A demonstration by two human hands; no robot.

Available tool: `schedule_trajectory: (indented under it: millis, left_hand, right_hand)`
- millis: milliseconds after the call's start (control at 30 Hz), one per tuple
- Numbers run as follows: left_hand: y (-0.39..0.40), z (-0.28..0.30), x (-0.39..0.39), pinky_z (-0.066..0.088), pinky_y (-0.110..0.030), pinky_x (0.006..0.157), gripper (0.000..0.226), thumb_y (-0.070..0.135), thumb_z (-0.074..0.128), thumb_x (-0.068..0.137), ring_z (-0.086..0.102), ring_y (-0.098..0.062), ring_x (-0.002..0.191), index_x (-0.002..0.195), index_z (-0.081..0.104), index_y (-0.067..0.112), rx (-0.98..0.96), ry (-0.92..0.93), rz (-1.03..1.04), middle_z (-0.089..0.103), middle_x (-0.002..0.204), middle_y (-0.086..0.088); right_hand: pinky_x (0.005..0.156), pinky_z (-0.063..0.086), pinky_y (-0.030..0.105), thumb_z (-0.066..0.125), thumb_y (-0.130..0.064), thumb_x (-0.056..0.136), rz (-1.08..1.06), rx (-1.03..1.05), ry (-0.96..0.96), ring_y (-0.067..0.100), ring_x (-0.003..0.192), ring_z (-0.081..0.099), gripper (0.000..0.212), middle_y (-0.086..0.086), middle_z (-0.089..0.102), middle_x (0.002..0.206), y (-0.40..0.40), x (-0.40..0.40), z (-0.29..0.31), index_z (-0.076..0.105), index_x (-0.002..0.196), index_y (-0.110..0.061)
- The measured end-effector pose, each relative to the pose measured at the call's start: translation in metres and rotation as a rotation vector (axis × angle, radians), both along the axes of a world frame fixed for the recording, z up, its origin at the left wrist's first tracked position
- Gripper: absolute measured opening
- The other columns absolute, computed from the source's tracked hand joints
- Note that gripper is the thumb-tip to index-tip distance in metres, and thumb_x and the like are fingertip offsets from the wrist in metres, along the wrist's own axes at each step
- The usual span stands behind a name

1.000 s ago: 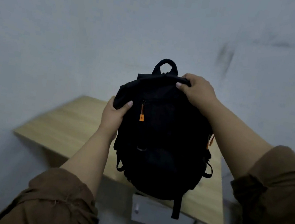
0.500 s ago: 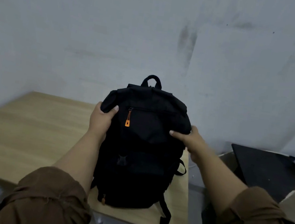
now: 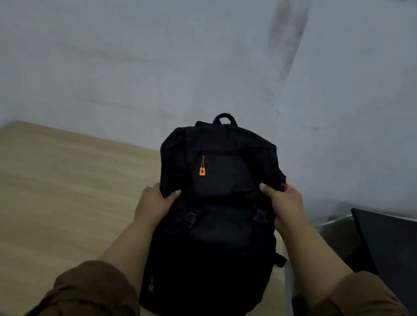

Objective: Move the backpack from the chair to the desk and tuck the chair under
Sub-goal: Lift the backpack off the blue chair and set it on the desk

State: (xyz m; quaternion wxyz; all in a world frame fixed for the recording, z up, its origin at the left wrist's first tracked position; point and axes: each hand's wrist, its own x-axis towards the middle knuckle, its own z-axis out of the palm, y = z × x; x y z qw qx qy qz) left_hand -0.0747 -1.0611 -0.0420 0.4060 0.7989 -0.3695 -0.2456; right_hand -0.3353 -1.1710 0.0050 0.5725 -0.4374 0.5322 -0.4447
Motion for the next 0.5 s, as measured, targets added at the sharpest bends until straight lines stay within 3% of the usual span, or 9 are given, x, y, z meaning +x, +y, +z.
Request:
schedule_trajectory:
  millis: [167, 333, 500]
  left_hand:
    - [-0.066, -0.024, 0.024, 0.041, -0.032, 0.075, 0.039, 0.034, 0.061, 0.09, 0.062, -0.038, 0.108, 0.116, 0.064, 0.005, 0.118, -0.004, 0.007, 0.068, 0.116, -0.02]
    - [-0.111, -0.06, 0.046, 0.041, -0.035, 0.078, 0.039, 0.029, 0.057, 0.093, 0.059, -0.042, 0.11, 0.117, 0.059, -0.003, 0.264, 0.033, 0.015, 0.064, 0.117, -0.027]
    - [-0.135, -0.089, 0.053, 0.038, -0.034, 0.078, 0.038, 0.021, 0.051, 0.097, 0.055, -0.043, 0.114, 0.123, 0.051, -0.007, 0.369, 0.099, -0.037, 0.057, 0.124, -0.028]
  right_hand:
    - [0.09, 0.054, 0.048, 0.066, -0.008, 0.084, -0.061, 0.068, 0.043, 0.031, 0.098, 0.066, 0.036, 0.017, 0.066, 0.116, -0.047, 0.028, -0.03, 0.056, 0.118, -0.007]
    - [0.1, 0.047, 0.047, 0.059, -0.007, 0.087, 0.088, 0.061, 0.318, 0.031, 0.116, 0.056, 0.071, 0.01, 0.052, 0.136, -0.06, 0.044, -0.068, 0.025, 0.147, -0.026]
    - [0.097, 0.045, 0.033, 0.051, -0.003, 0.087, 0.188, 0.021, 0.584, 0.029, 0.119, 0.053, 0.065, 0.012, 0.052, 0.137, -0.066, 0.05, -0.092, 0.033, 0.146, -0.023]
